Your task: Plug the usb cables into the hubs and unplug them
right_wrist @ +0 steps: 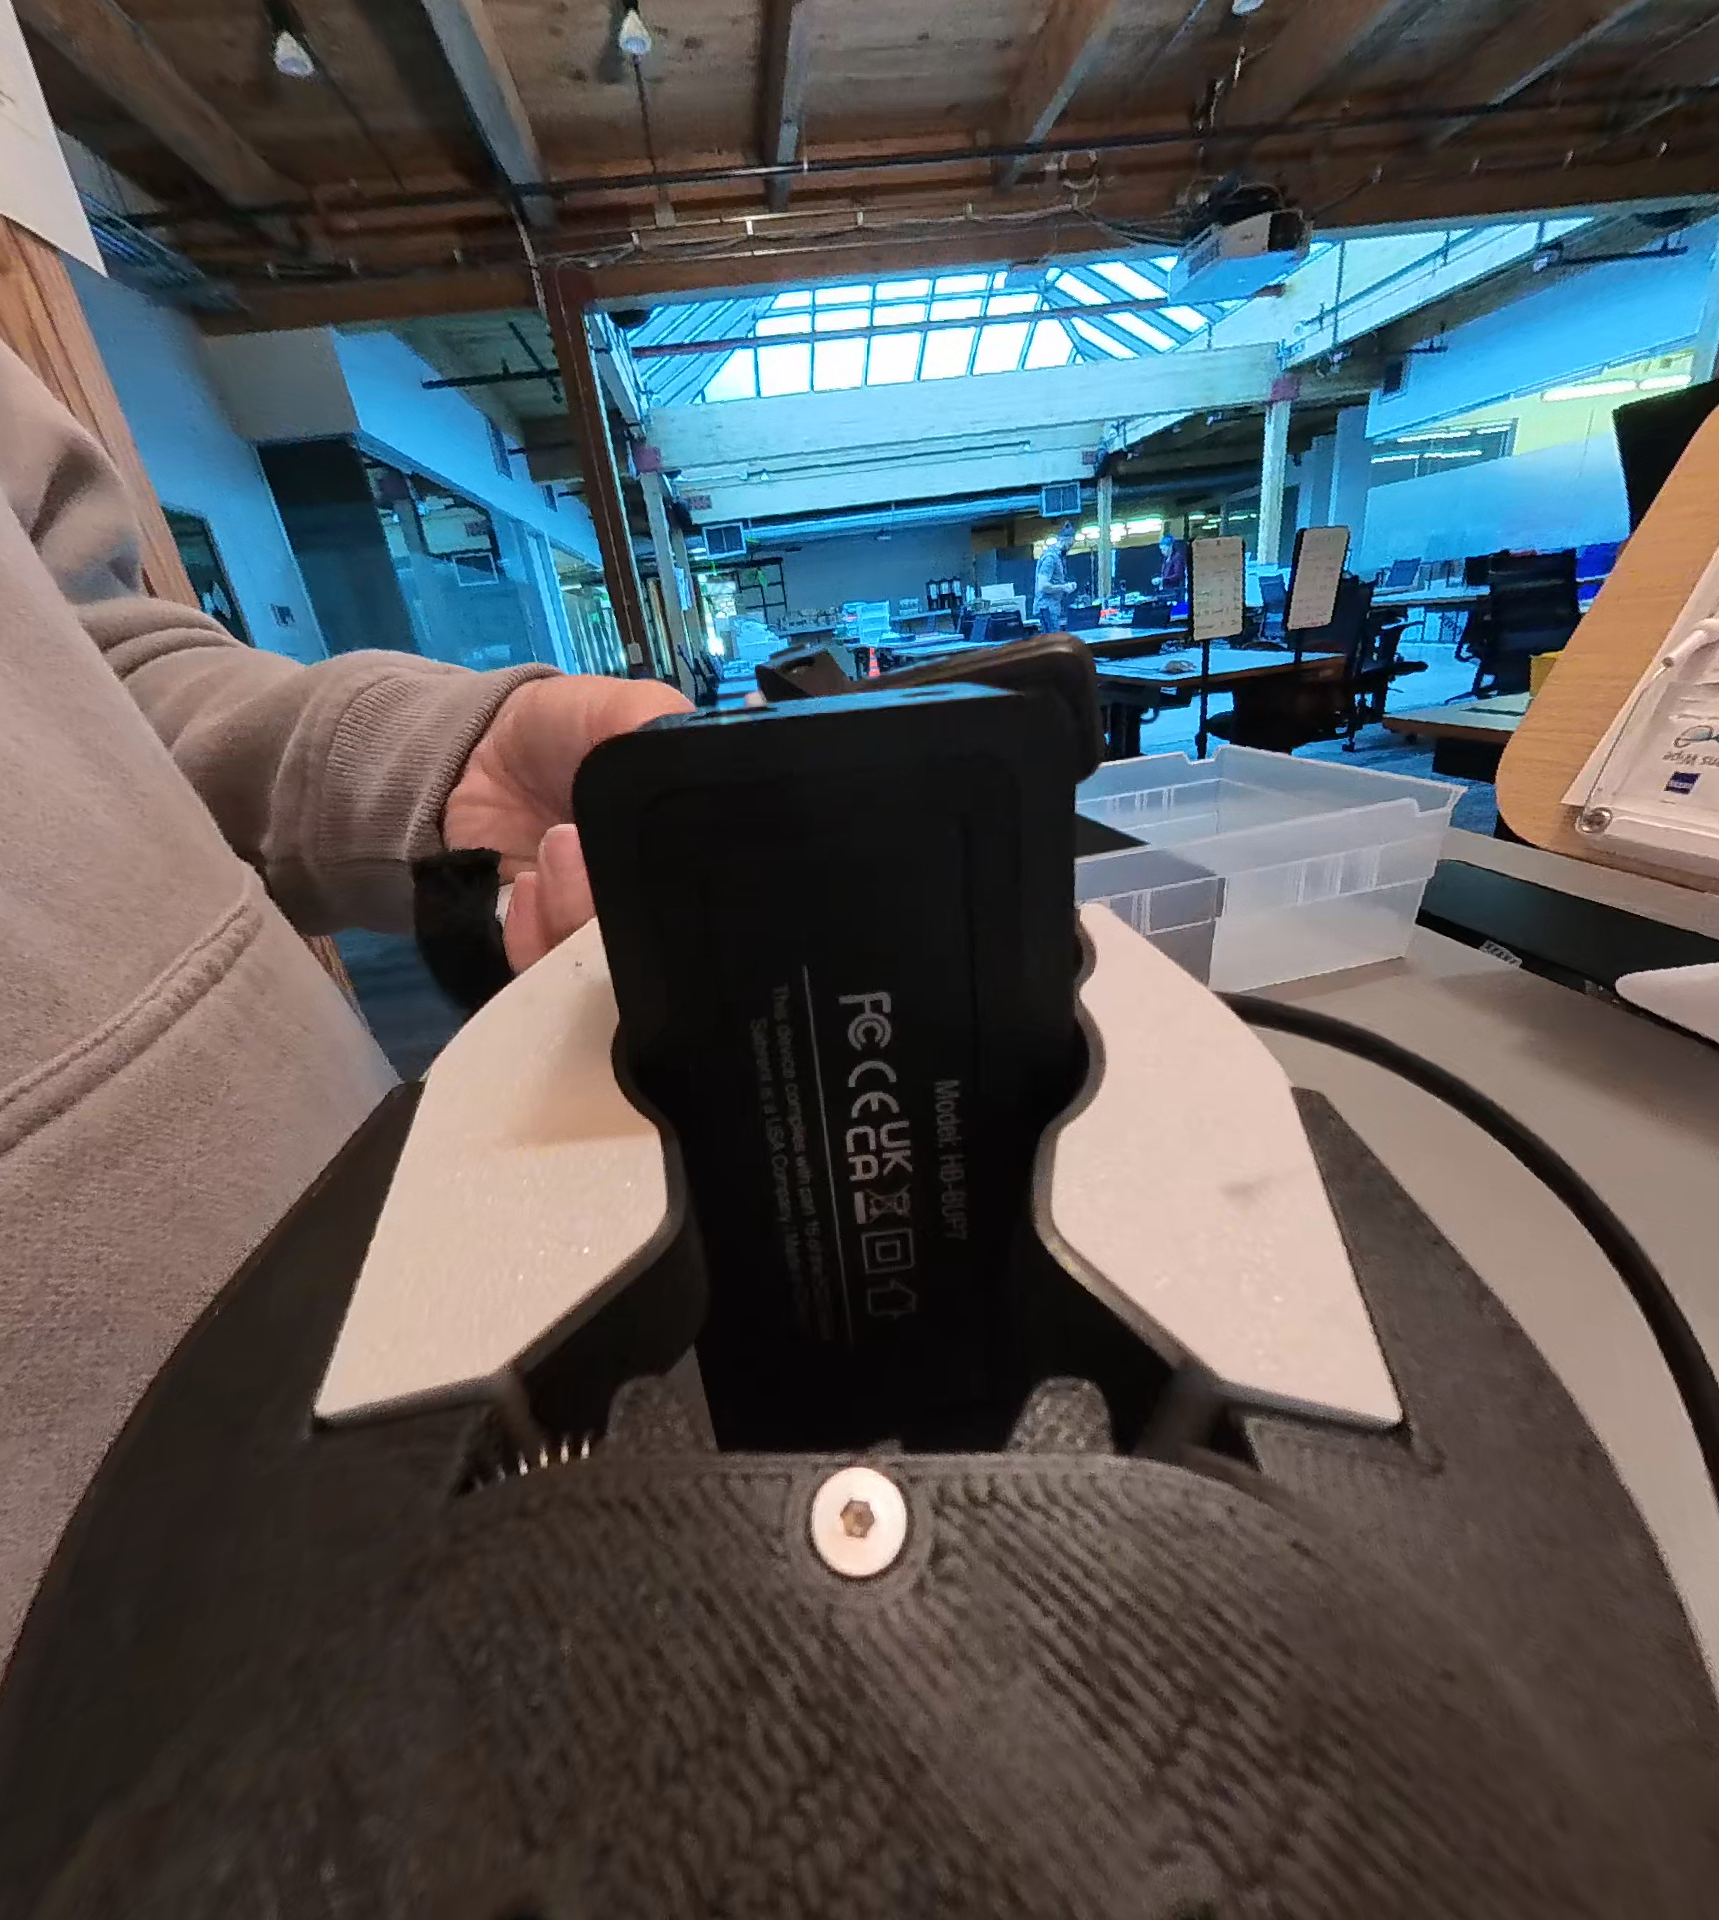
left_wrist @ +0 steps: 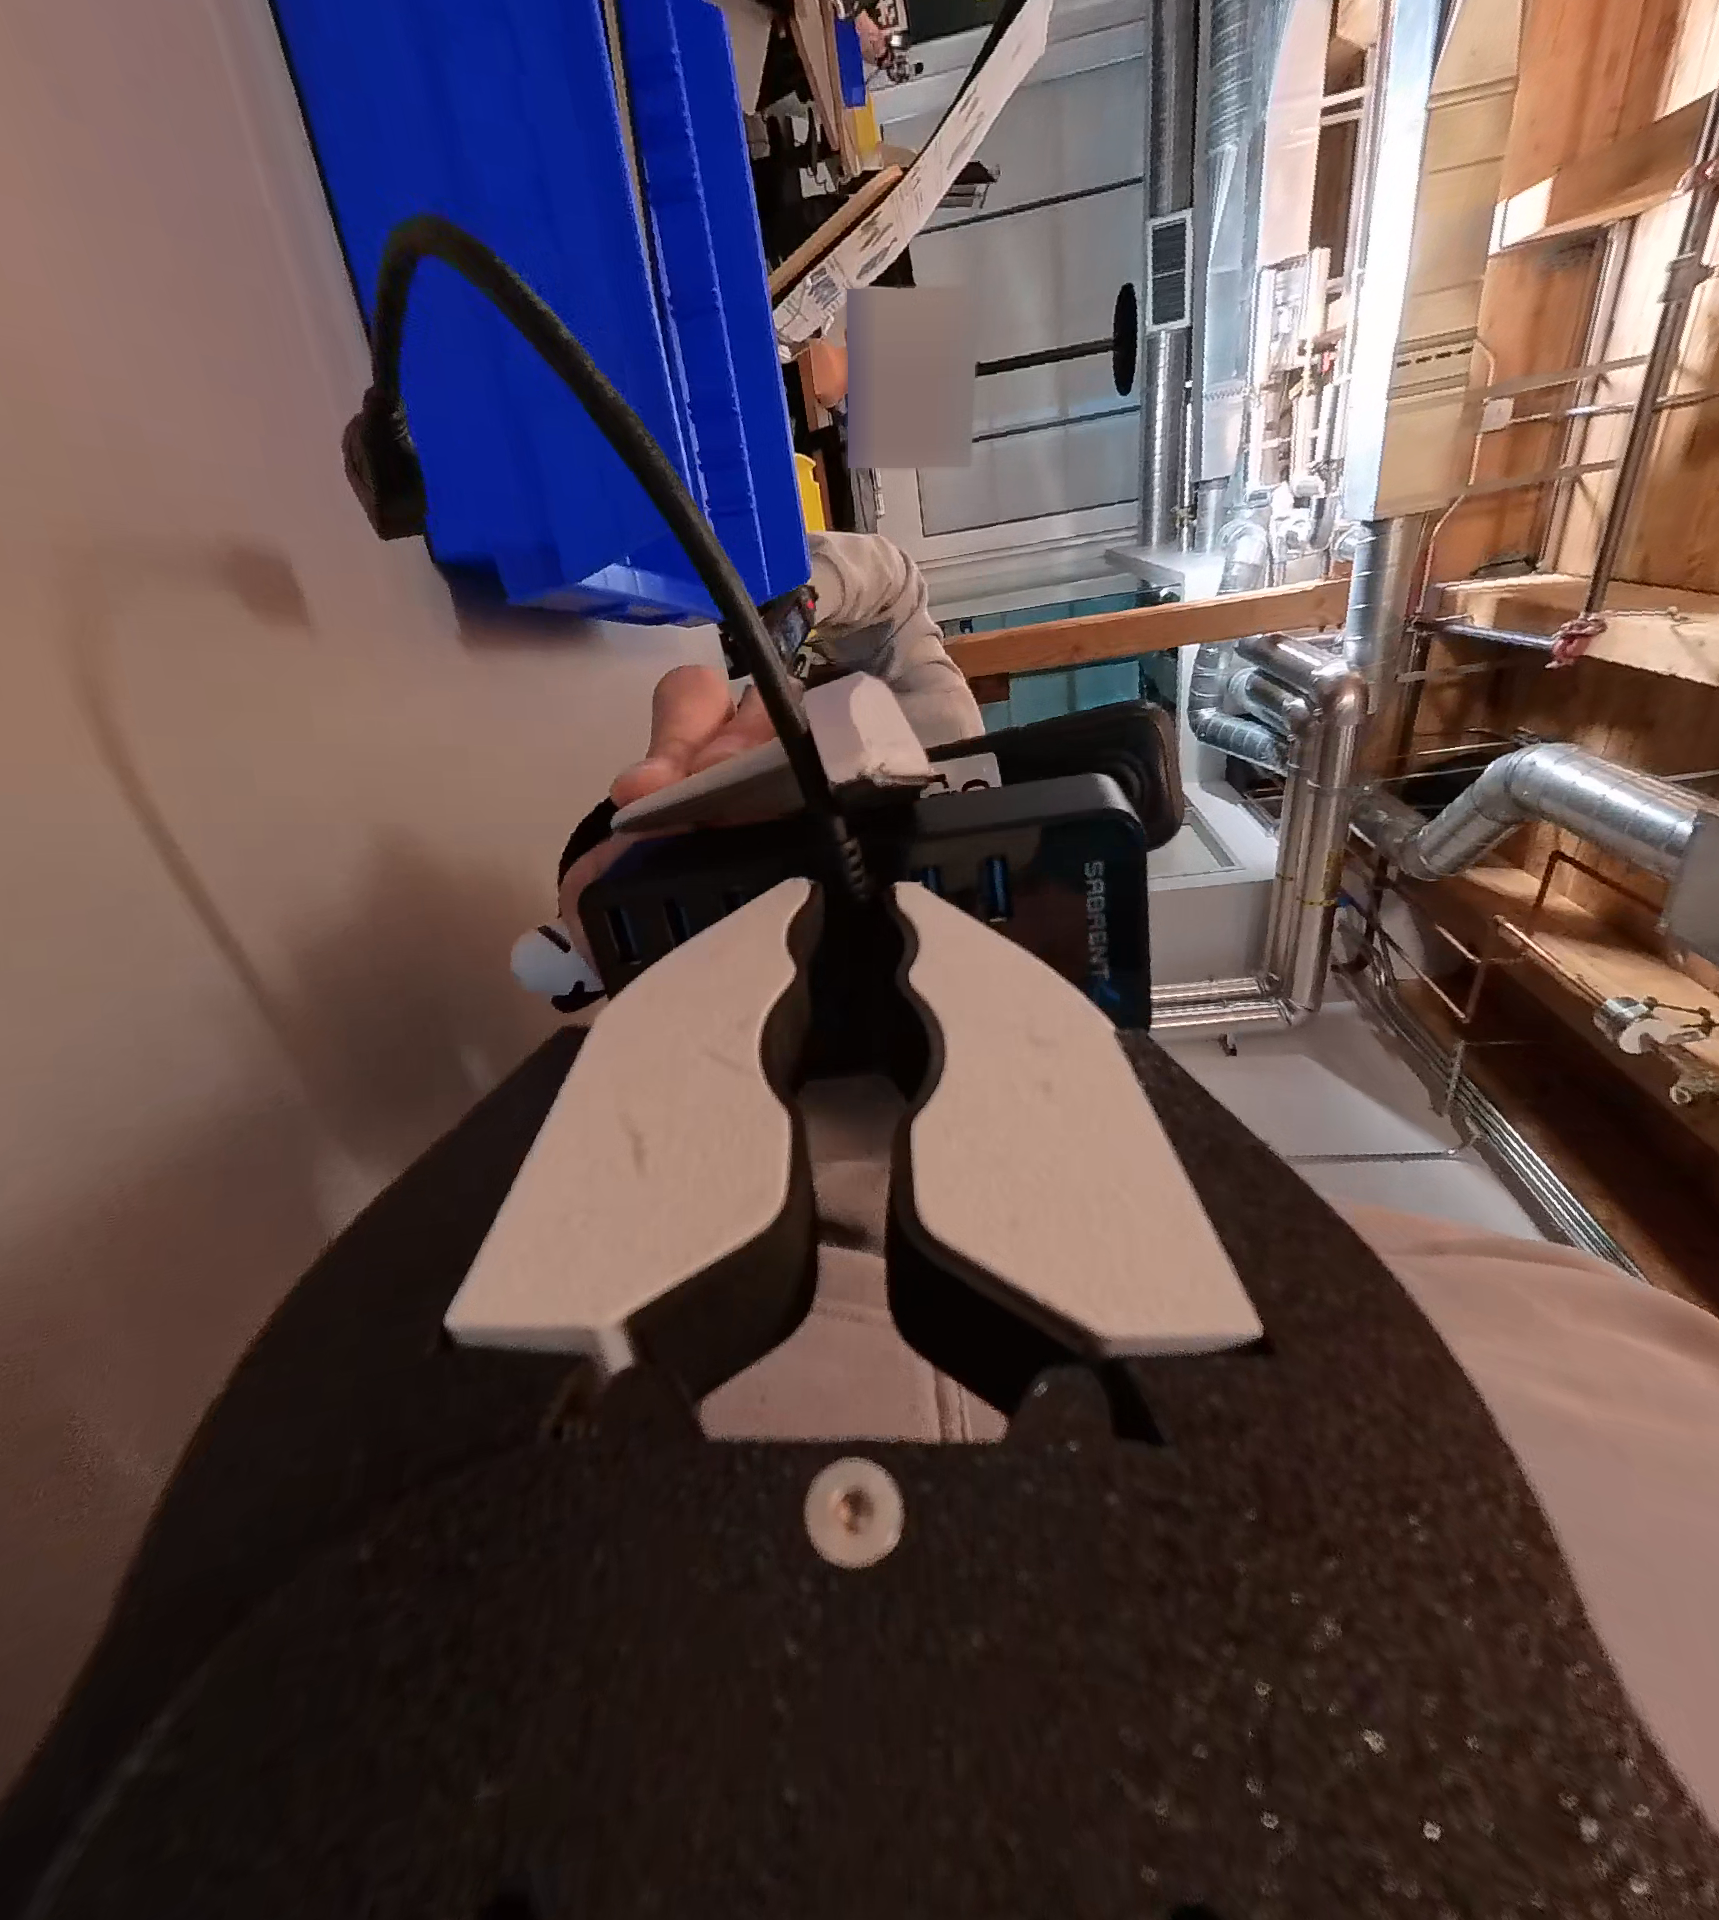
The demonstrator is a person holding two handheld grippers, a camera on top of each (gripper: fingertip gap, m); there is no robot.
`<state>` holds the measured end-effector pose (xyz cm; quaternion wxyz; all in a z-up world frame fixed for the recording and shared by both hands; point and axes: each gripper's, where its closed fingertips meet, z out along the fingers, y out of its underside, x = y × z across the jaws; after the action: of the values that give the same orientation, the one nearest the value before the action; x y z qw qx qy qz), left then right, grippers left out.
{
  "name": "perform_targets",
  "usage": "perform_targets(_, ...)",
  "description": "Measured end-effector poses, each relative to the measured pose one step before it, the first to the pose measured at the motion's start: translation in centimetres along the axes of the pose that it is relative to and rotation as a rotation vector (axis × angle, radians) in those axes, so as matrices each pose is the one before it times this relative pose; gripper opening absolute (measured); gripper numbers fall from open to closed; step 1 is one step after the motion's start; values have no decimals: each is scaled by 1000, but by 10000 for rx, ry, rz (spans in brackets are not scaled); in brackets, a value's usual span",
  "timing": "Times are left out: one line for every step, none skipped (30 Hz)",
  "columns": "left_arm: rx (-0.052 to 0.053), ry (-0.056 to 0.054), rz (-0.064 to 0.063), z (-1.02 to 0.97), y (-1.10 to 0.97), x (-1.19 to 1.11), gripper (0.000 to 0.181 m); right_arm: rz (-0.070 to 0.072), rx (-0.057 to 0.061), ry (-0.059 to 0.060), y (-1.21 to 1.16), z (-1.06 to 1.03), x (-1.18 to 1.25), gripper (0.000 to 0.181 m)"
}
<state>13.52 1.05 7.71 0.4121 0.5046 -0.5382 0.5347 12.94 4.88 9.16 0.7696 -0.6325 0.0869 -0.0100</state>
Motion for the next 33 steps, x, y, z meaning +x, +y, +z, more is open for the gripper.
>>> perform_targets(8,-3,-30,8,6,-21,8,61,75,4,7,-15,3,73)
perform_targets(-2,-3,2,-20,16,-36,8,20,62,3,-12,-22,-4,73)
perform_targets(-27,-10,3,-50,13,-93,8,10,-15,19,68,19,8,73)
perform_targets(-45,19,41,-92,-12,-52,9,-7,-76,41,116,61,23,72)
perform_targets(-53,59,152,-107,-17,18,9,-17,18,31,9,66,38,72)
perform_targets(-64,31,300,-171,-7,33,9,14,36,15,-57,81,20,72)
perform_targets(5,-23,357,-289,-99,82,9,69,-6,39,-34,85,53,72)
perform_targets(178,-32,427,-483,-348,251,11,53,90,174,-212,-38,216,72)
perform_targets(296,-16,572,-741,-592,437,11,63,107,63,-251,-194,75,72)
perform_targets(305,-117,681,-1038,-784,401,11,119,-49,-64,-57,-310,-48,72)
perform_targets(290,-319,751,-1327,-995,171,12,102,-174,-20,116,-353,10,73)
perform_targets(296,-479,861,-1575,-1181,-82,12,-45,-200,175,168,-394,208,73)
perform_targets(249,-717,945,-1817,-1283,-566,12,-107,-85,169,50,-425,163,73)
perform_targets(192,-1055,946,-2029,-1303,-1310,12,38,14,27,-95,-434,-12,73)
perform_targets(103,-1280,889,-2111,-1169,-2060,13,116,70,67,-165,-412,63,73)
perform_targets(-54,-1450,753,-1992,-794,-2844,15,49,93,139,-159,-366,133,72)
perform_targets(-289,-1510,610,-1649,-186,-3438,18,21,84,57,-122,-339,39,72)
perform_targets(-519,-1235,571,-1097,426,-3406,20,64,46,16,-68,-261,16,72)
perform_targets(-663,-873,545,-523,895,-2997,23,42,13,78,-37,-179,105,73)
perform_targets(-750,-683,408,-84,1227,-2605,25,-12,-17,85,-7,-111,119,73)
perform_targets(-831,-447,305,324,1441,-2056,28,9,-52,-31,48,-33,1,73)
perform_targets(-859,-46,276,669,1454,-1223,28,32,-67,-77,34,45,-42,72)
perform_targets(-856,186,160,835,1345,-593,28,-16,-45,-1,-6,101,28,72)
perform_targets(-842,185,111,892,1117,-306,32,-31,-49,0,12,155,28,72)
perform_targets(-683,132,209,945,747,-146,33,18,-81,-97,63,189,-94,72)
perform_targets(-515,62,241,955,452,-79,32,0,-63,-81,37,203,-99,72)
perform_targets(-538,-48,138,880,330,-171,31,-50,-18,12,-12,208,-17,72)
perform_targets(-498,-153,66,681,204,-281,31,-30,-22,-19,18,194,-54,72)
perform_targets(-384,-221,-6,427,151,-494,30,18,-80,-97,85,163,-140,72)
perform_targets(-297,-343,-270,149,173,-898,30,-11,-106,3,85,129,-42,72)
perform_targets(-188,-399,-628,-35,178,-1224,30,-85,-115,82,86,72,10,72)
perform_targets(-114,-172,-880,-62,187,-1099,30,-83,-127,18,108,-8,-111,72)
perform_targets(-185,89,-1021,36,330,-859,31,-12,-83,-47,98,-63,-229,72)
